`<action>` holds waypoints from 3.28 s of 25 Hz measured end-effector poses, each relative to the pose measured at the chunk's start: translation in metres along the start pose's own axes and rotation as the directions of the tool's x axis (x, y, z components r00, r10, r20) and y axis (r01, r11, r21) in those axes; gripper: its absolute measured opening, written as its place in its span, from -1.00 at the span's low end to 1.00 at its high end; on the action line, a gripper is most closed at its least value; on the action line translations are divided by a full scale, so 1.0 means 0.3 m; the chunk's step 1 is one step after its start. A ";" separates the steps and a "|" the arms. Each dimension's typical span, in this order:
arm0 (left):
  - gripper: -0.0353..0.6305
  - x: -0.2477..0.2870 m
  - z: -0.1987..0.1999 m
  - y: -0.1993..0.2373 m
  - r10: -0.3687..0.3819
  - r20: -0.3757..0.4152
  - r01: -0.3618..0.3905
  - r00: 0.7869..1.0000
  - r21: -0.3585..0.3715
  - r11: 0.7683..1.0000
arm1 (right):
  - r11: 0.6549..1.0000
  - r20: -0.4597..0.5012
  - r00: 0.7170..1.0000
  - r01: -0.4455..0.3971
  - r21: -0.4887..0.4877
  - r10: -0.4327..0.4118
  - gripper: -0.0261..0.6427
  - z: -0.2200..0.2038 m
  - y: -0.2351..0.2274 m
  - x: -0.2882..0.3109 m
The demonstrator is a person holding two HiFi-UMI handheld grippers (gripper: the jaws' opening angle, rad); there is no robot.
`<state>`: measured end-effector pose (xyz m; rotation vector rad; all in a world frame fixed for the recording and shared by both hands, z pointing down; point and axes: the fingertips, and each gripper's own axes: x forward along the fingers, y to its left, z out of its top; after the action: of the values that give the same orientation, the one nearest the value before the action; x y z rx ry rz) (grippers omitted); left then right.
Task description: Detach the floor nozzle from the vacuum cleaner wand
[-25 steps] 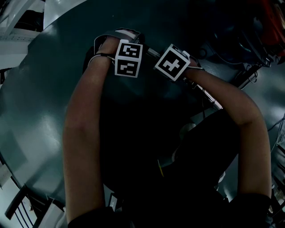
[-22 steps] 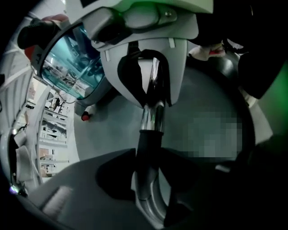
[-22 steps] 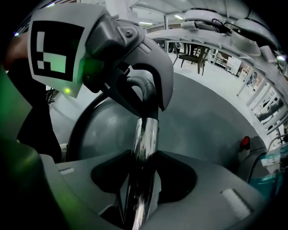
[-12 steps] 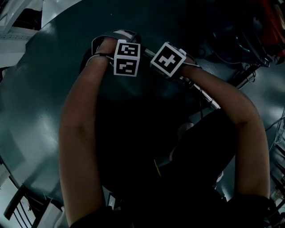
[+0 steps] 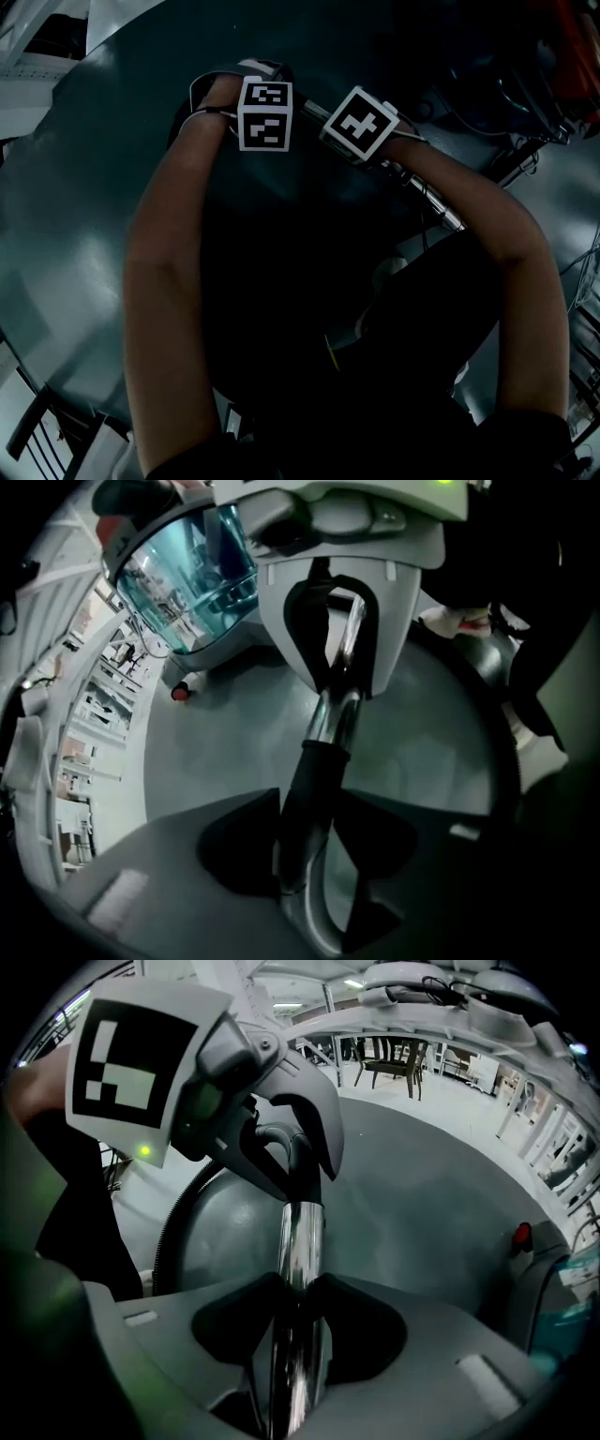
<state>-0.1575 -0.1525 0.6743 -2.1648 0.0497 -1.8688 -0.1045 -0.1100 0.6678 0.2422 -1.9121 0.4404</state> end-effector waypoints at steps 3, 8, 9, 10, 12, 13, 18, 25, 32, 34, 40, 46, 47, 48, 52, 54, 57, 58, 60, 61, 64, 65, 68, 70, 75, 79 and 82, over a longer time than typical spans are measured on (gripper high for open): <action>-0.34 0.002 -0.003 -0.007 -0.032 0.038 0.033 0.999 -0.036 0.999 | 1.000 -0.026 1.000 -0.012 0.026 0.013 -0.47 -0.022 0.018 -0.002; -0.34 -0.002 -0.010 -0.013 -0.025 0.062 0.028 0.998 -0.036 0.999 | 1.000 -0.006 1.000 -0.002 0.006 0.002 -0.48 -0.002 0.003 -0.004; -0.35 -0.004 -0.015 -0.015 -0.021 0.050 0.023 0.999 -0.027 0.999 | 1.000 -0.002 1.000 -0.018 0.011 0.018 -0.48 0.001 0.004 0.000; -0.36 -0.005 -0.020 -0.017 -0.017 0.036 0.018 0.999 -0.018 1.000 | 0.999 0.005 0.999 -0.040 0.019 0.040 -0.48 0.002 0.007 0.001; -0.35 -0.008 -0.019 -0.017 -0.014 0.010 0.014 1.000 -0.004 1.000 | 0.997 0.053 0.996 -0.077 0.028 0.076 -0.47 -0.001 0.016 -0.007; -0.35 -0.010 -0.016 -0.012 -0.010 -0.002 0.010 1.000 0.006 1.000 | 0.996 0.082 0.994 -0.081 0.024 0.079 -0.46 -0.003 0.017 -0.014; -0.36 -0.038 0.013 0.021 0.033 -0.018 -0.032 0.999 0.037 0.999 | 0.997 0.106 0.994 0.008 -0.076 0.000 -0.33 -0.021 -0.012 0.013; -0.36 -0.030 0.018 0.006 0.025 0.060 -0.026 0.998 0.015 1.000 | 0.999 0.007 1.000 -0.022 0.044 0.022 -0.44 -0.023 0.003 0.039; -0.36 -0.030 0.019 0.010 0.046 0.097 -0.046 0.994 -0.003 0.999 | 0.999 -0.016 0.999 -0.040 0.019 0.040 -0.45 -0.028 -0.006 0.040; -0.36 -0.028 0.016 0.011 0.032 0.095 -0.030 0.995 -0.014 0.999 | 0.999 -0.031 0.999 -0.021 0.025 0.022 -0.45 -0.032 -0.007 0.037; -0.35 -0.035 0.041 0.005 -0.004 0.142 0.007 0.990 -0.026 1.000 | 0.997 -0.078 0.997 0.000 0.075 0.006 -0.45 -0.077 0.011 0.017; -0.36 -0.037 0.053 0.023 0.037 0.093 -0.036 0.995 -0.008 0.999 | 0.994 -0.019 0.997 -0.071 0.084 0.072 -0.45 -0.061 0.000 0.023; -0.36 -0.032 0.055 0.025 0.032 0.091 -0.030 0.995 -0.017 0.999 | 0.995 -0.010 0.998 -0.060 0.077 0.061 -0.45 -0.058 -0.004 0.021; -0.36 -0.028 0.056 0.027 0.019 0.098 -0.016 0.995 -0.032 0.999 | 0.997 -0.007 0.999 -0.035 0.066 0.035 -0.45 -0.057 -0.011 0.018; -0.33 -0.030 0.057 0.017 -0.005 0.136 0.004 0.991 0.010 1.000 | 0.998 -0.068 0.997 0.029 0.047 -0.026 -0.45 -0.081 -0.019 0.013; -0.37 -0.035 0.052 0.007 0.034 0.109 -0.047 0.993 0.111 0.993 | 0.999 -0.081 0.997 0.008 0.043 -0.004 -0.44 -0.082 -0.002 0.023; -0.38 -0.047 0.079 -0.003 0.060 0.116 -0.081 0.991 0.186 0.979 | 0.998 -0.064 0.997 -0.028 0.048 0.032 -0.44 -0.076 0.016 0.039; -0.38 -0.054 0.092 -0.007 0.056 0.134 -0.081 0.989 0.189 0.979 | 0.998 -0.066 0.997 -0.029 0.047 0.032 -0.44 -0.076 0.016 0.040; -0.40 -0.061 0.107 -0.014 0.051 0.149 -0.080 0.987 0.192 0.978 | 0.998 -0.065 0.997 -0.038 0.042 0.040 -0.44 -0.074 0.021 0.041; -0.41 -0.058 0.108 -0.015 0.049 0.141 -0.077 0.989 0.198 0.977 | 0.998 -0.065 0.997 -0.040 0.041 0.043 -0.44 -0.075 0.023 0.041; -0.41 -0.045 0.107 -0.019 0.030 0.096 -0.052 0.995 0.235 0.971 | 0.999 -0.073 0.997 -0.027 0.030 0.029 -0.44 -0.078 0.019 0.040; -0.41 -0.041 0.108 -0.024 0.023 0.080 -0.042 0.997 0.255 0.966 | 0.999 -0.074 0.997 -0.024 0.021 0.026 -0.44 -0.077 0.021 0.041; -0.42 -0.023 0.112 -0.047 -0.008 0.045 -0.006 0.999 0.308 0.951 | 1.000 -0.101 0.995 -0.004 -0.021 0.002 -0.43 -0.092 0.025 0.044; -0.44 -0.015 0.110 -0.059 -0.024 0.031 0.013 0.999 0.319 0.948 | 0.999 -0.114 0.993 0.006 -0.034 -0.009 -0.43 -0.093 0.028 0.045; -0.41 -0.040 0.098 -0.031 -0.034 0.119 0.014 0.992 0.164 0.986 | 1.000 -0.071 0.997 -0.022 0.021 0.024 -0.44 -0.060 0.028 0.025; -0.40 -0.039 0.085 -0.050 -0.088 0.131 0.078 0.987 0.081 0.994 | 1.000 -0.118 0.993 -0.013 -0.004 0.012 -0.44 -0.072 0.039 0.034; -0.40 -0.051 0.085 -0.048 -0.082 0.131 0.073 0.988 0.077 0.994 | 0.999 -0.110 0.992 -0.053 0.013 0.054 -0.44 -0.068 0.052 0.030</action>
<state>-0.1374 -0.1306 0.6598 -2.2665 -0.1295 -1.7311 -0.0963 -0.0871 0.6799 0.1701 -1.8112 0.4892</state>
